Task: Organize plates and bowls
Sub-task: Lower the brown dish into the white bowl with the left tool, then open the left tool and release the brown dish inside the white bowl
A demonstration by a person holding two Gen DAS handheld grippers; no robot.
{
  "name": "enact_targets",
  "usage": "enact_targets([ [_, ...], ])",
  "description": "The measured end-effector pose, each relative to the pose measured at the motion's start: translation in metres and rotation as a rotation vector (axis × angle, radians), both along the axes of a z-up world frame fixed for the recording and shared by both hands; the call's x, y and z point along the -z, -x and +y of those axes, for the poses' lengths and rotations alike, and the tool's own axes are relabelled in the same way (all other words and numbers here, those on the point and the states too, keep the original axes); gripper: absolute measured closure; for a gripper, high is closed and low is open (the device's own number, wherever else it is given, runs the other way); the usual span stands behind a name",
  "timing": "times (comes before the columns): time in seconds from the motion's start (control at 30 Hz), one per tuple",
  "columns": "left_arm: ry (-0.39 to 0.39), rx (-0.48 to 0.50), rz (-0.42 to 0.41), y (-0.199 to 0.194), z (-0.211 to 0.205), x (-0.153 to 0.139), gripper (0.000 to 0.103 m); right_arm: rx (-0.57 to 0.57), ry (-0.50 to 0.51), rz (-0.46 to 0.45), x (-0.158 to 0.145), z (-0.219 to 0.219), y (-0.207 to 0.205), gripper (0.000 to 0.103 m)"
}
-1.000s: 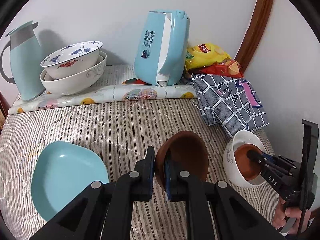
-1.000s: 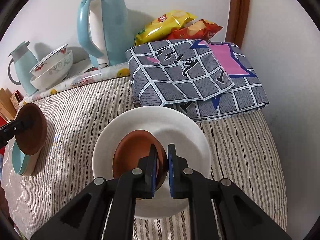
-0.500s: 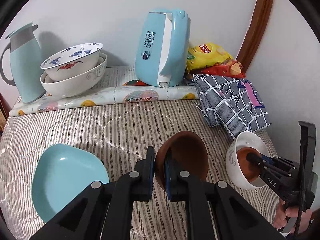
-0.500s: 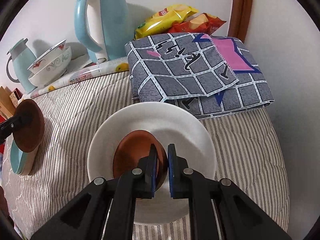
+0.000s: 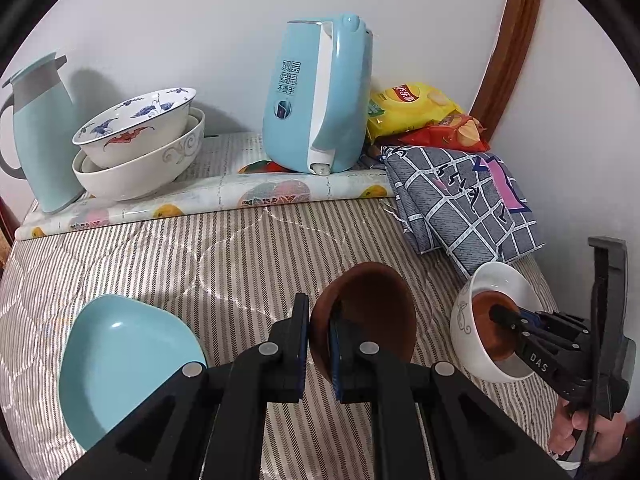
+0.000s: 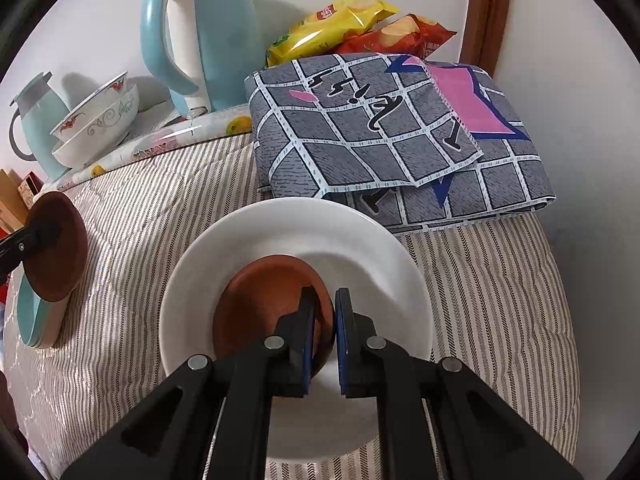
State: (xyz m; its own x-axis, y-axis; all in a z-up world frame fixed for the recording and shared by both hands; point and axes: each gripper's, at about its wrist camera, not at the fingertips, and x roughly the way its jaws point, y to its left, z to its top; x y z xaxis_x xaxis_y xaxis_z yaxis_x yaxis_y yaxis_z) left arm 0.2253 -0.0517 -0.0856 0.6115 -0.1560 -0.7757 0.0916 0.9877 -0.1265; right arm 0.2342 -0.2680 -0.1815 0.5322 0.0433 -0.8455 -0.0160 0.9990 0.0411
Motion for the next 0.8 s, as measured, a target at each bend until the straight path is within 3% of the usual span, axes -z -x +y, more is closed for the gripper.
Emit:
enact_targets([
  [0.37, -0.006, 0.018, 0.006, -0.004, -0.008, 0.003, 0.093, -0.014, 0.070, -0.003, 0.004, 0.007, -0.003, 0.091],
  [0.57, -0.011, 0.024, 0.007, -0.005, -0.011, 0.004, 0.093, -0.034, 0.093, -0.035, 0.003, 0.009, 0.001, 0.076],
  [0.8, -0.010, 0.031, 0.008, -0.005, -0.015, 0.003, 0.093, -0.031, 0.082, -0.045, -0.001, 0.009, 0.005, 0.074],
])
